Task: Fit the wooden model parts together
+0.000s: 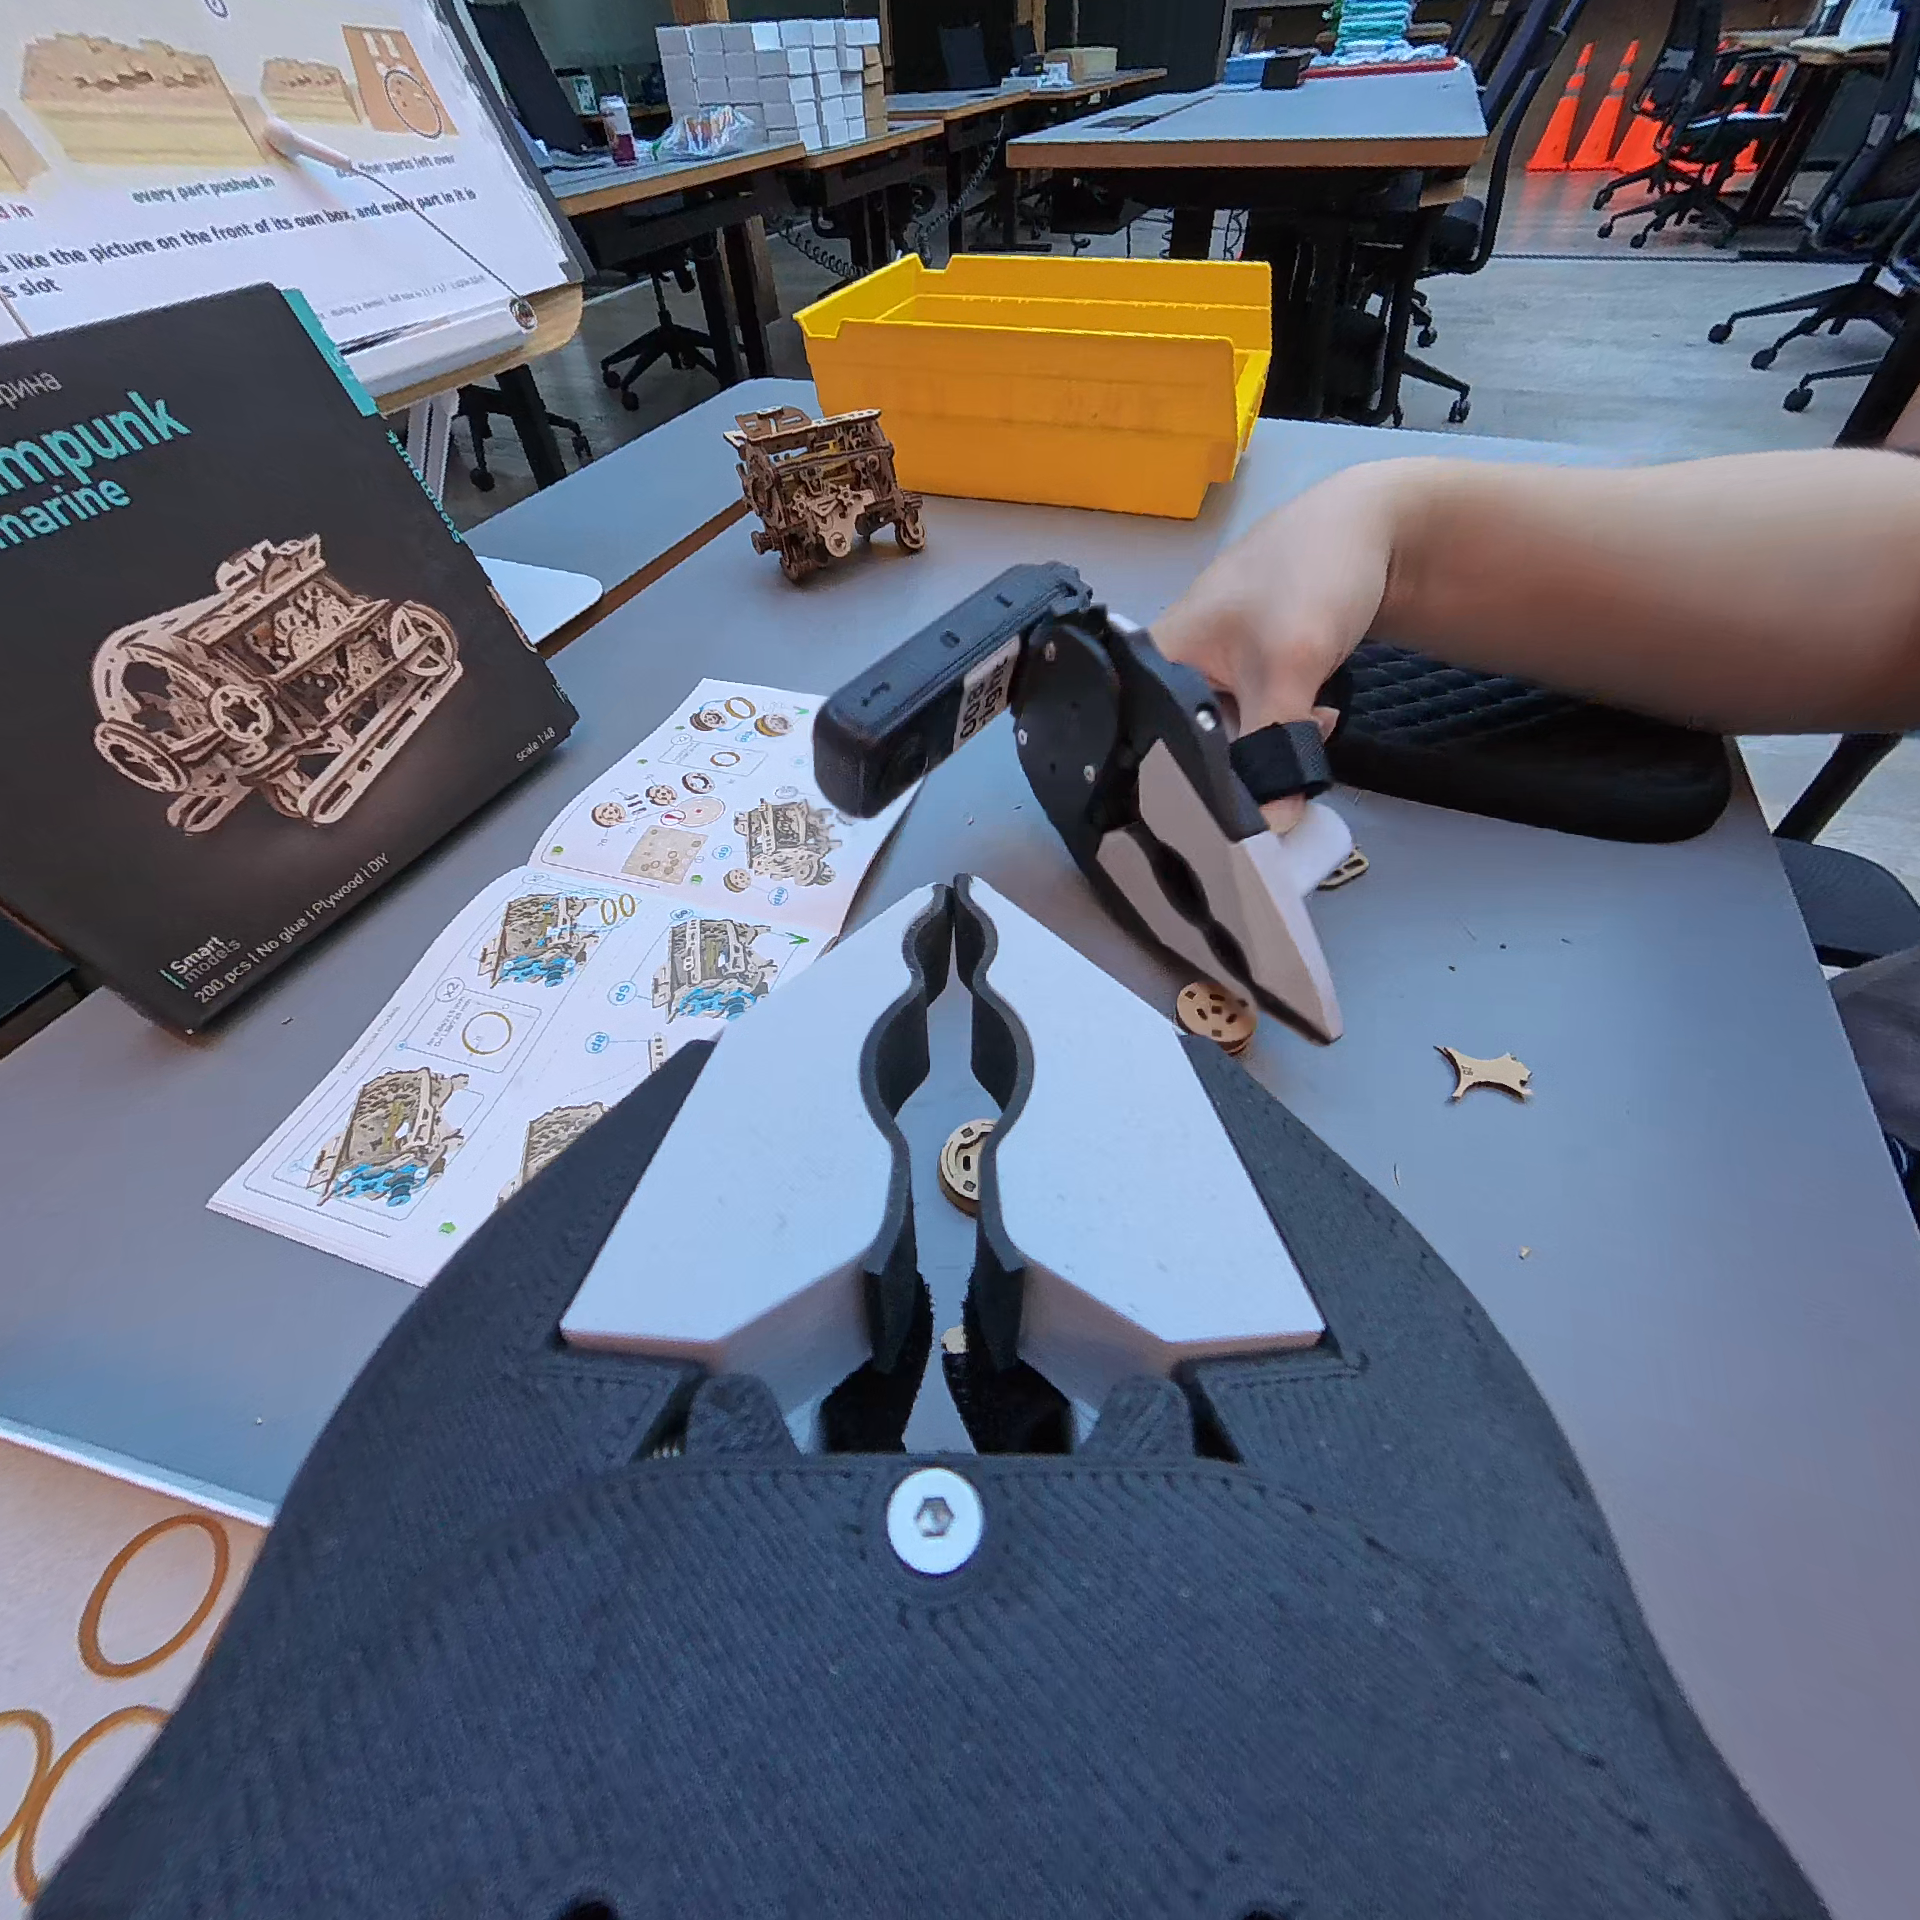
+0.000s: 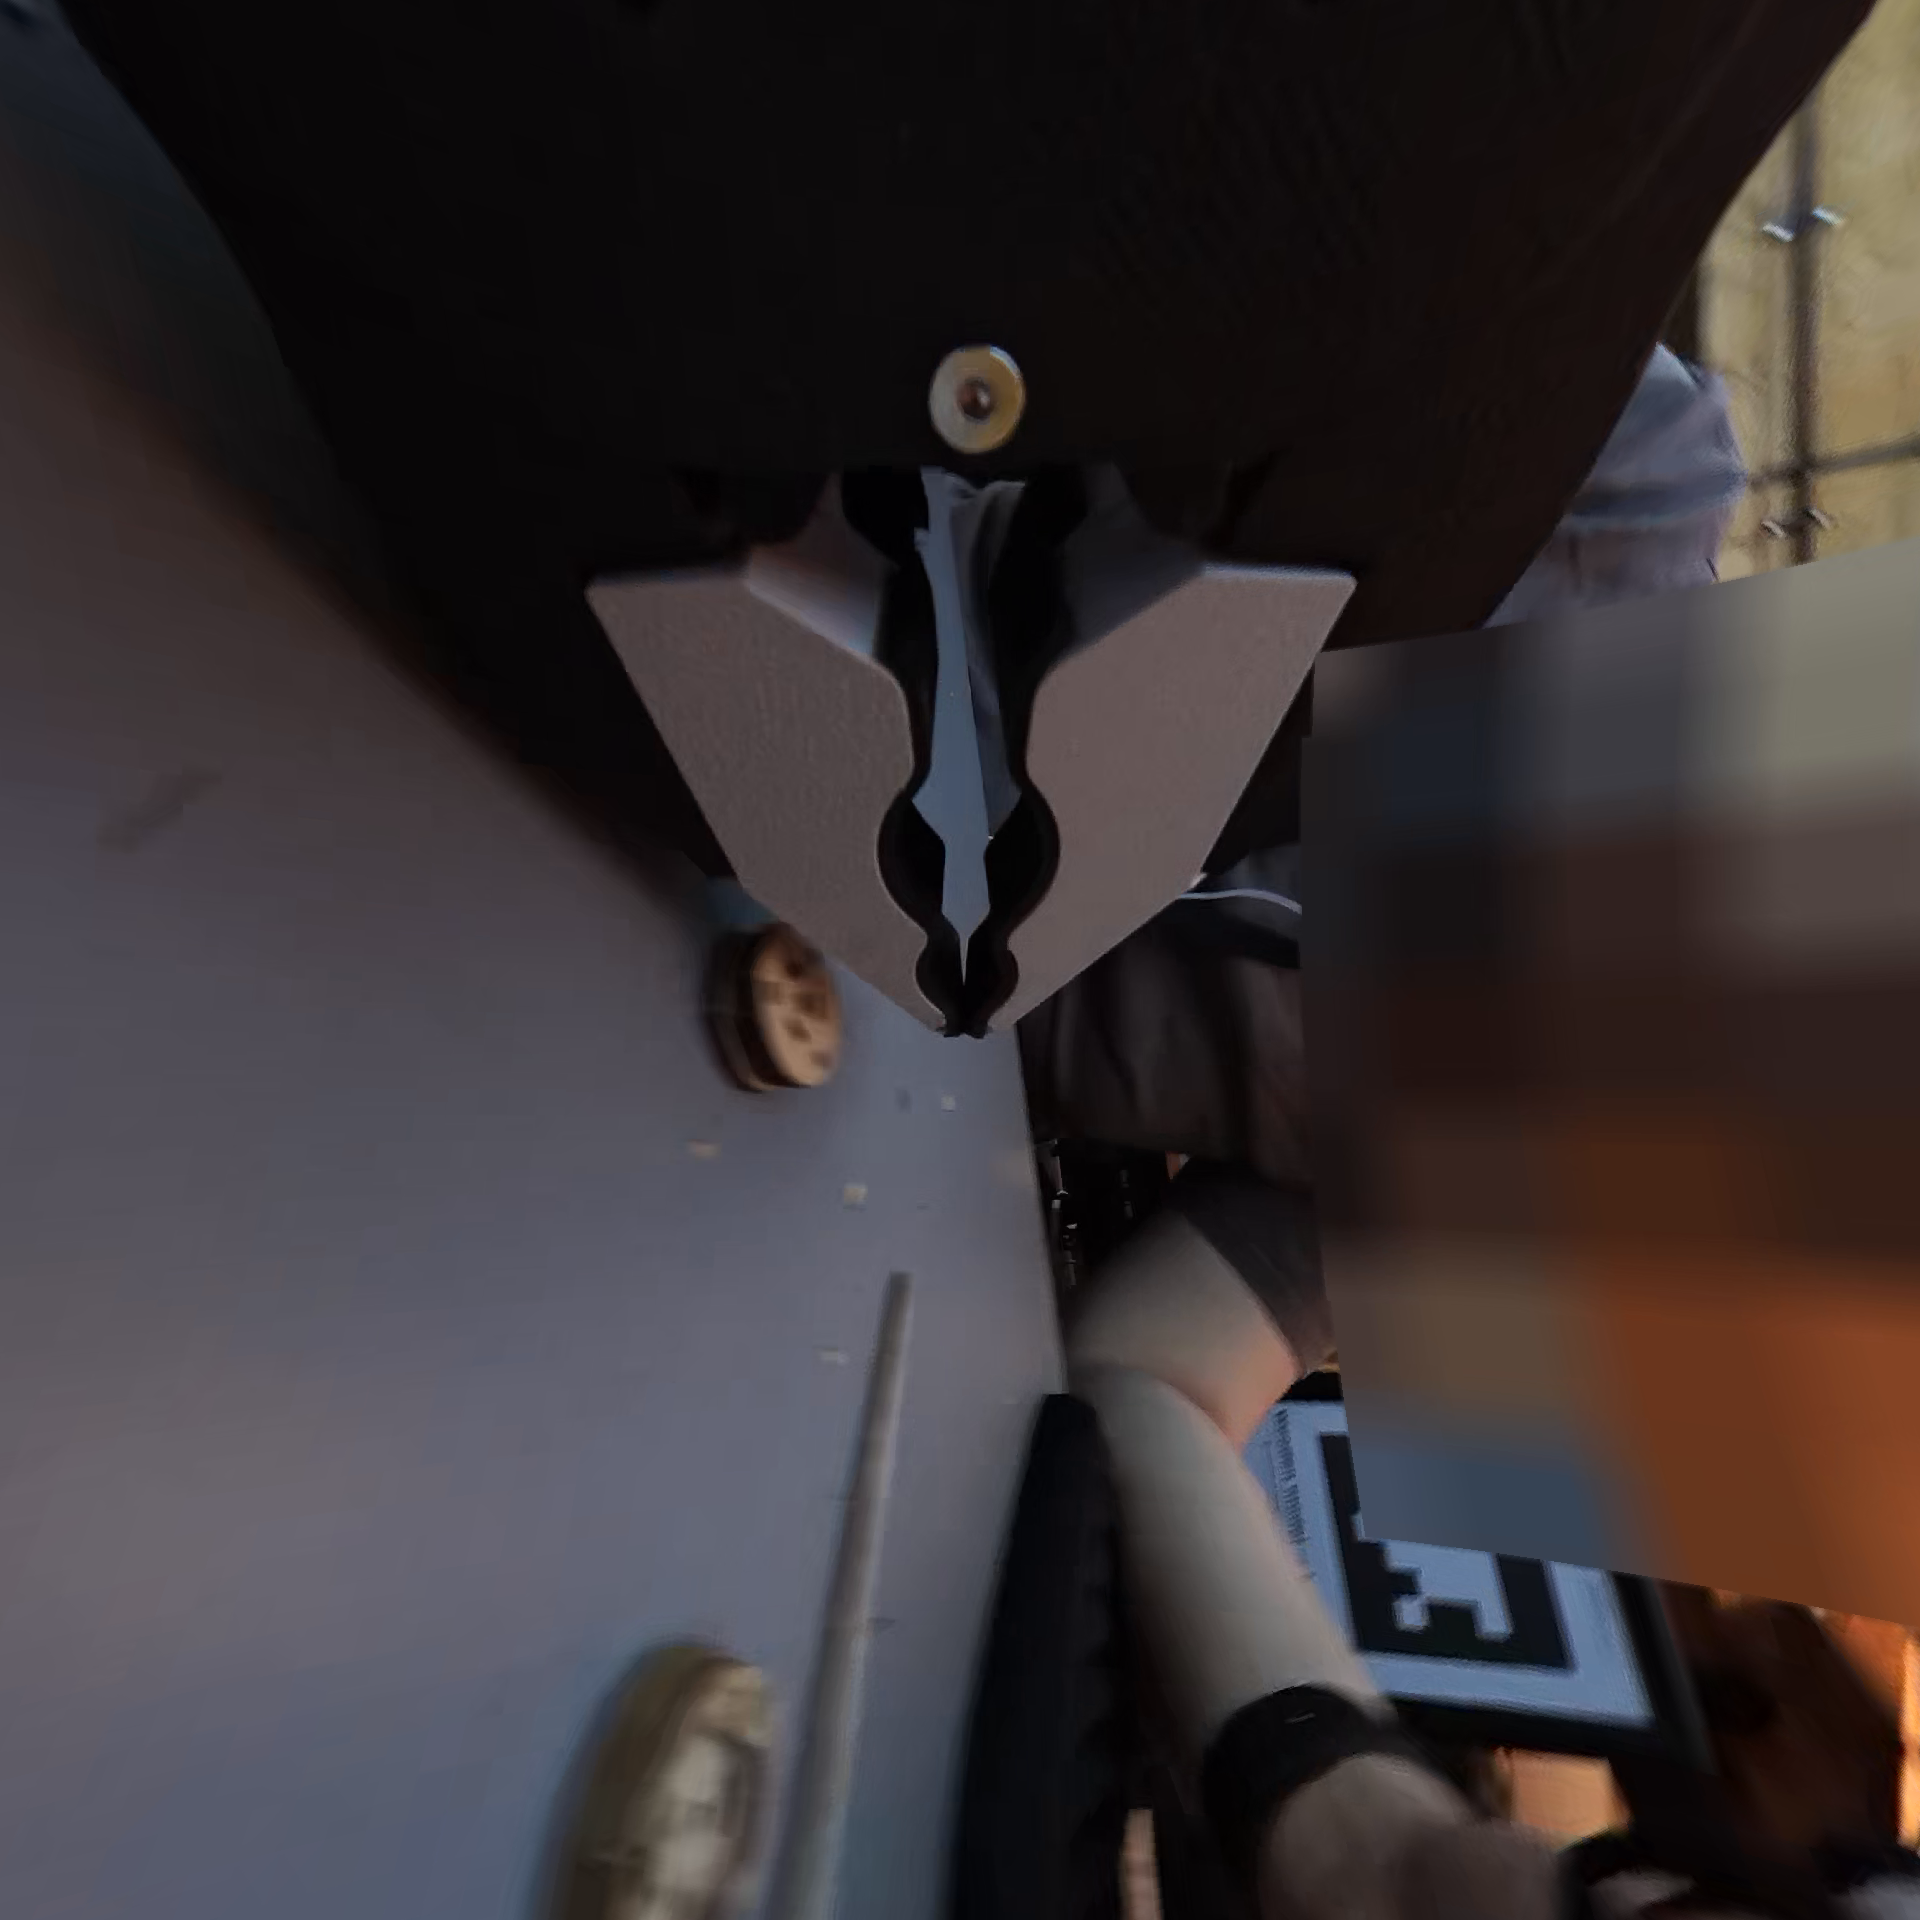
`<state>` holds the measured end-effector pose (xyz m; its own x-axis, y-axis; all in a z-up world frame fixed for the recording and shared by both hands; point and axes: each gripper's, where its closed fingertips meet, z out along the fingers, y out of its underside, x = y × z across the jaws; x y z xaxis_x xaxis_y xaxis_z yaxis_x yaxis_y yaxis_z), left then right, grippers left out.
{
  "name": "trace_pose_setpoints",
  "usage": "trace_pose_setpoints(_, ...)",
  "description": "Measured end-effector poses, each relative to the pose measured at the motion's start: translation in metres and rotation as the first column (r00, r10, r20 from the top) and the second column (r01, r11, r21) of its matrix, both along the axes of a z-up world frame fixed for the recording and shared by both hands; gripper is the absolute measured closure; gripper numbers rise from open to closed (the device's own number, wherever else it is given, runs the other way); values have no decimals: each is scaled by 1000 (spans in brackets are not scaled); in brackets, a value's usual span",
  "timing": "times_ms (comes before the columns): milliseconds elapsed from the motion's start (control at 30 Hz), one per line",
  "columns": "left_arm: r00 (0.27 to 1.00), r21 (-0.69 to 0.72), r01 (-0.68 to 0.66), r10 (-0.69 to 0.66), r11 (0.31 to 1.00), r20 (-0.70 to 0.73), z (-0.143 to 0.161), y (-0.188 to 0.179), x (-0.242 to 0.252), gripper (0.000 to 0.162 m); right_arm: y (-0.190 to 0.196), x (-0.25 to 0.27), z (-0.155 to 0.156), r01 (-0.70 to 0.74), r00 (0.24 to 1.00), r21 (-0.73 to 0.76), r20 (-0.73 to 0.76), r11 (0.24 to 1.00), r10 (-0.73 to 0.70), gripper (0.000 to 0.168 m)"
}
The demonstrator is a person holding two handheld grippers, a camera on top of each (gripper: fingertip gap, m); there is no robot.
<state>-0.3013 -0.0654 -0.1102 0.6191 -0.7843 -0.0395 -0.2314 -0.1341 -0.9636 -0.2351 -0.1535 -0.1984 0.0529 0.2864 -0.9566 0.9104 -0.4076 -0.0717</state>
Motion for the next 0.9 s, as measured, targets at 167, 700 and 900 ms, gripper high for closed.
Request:
trace_pose_setpoints(167, 1000, -3, 0, 0, 1000, -5, -1, 0, 0, 162, 11, -5, -1, 25, 999, 24, 29, 999, -25, 168)
trace_pose_setpoints(700, 1000, 8, -8, 8, 1000, -4, 2, 1, -3, 162, 25, -12, 46, 102, 966, 44, -243, 994, -88, 168)
trace_pose_setpoints(900, 1000, -1, 1, -1, 1000, -14, -2, 0, 0, 162, 21, 4, -2, 94, 891, 627, -400, 773, 217, 115)
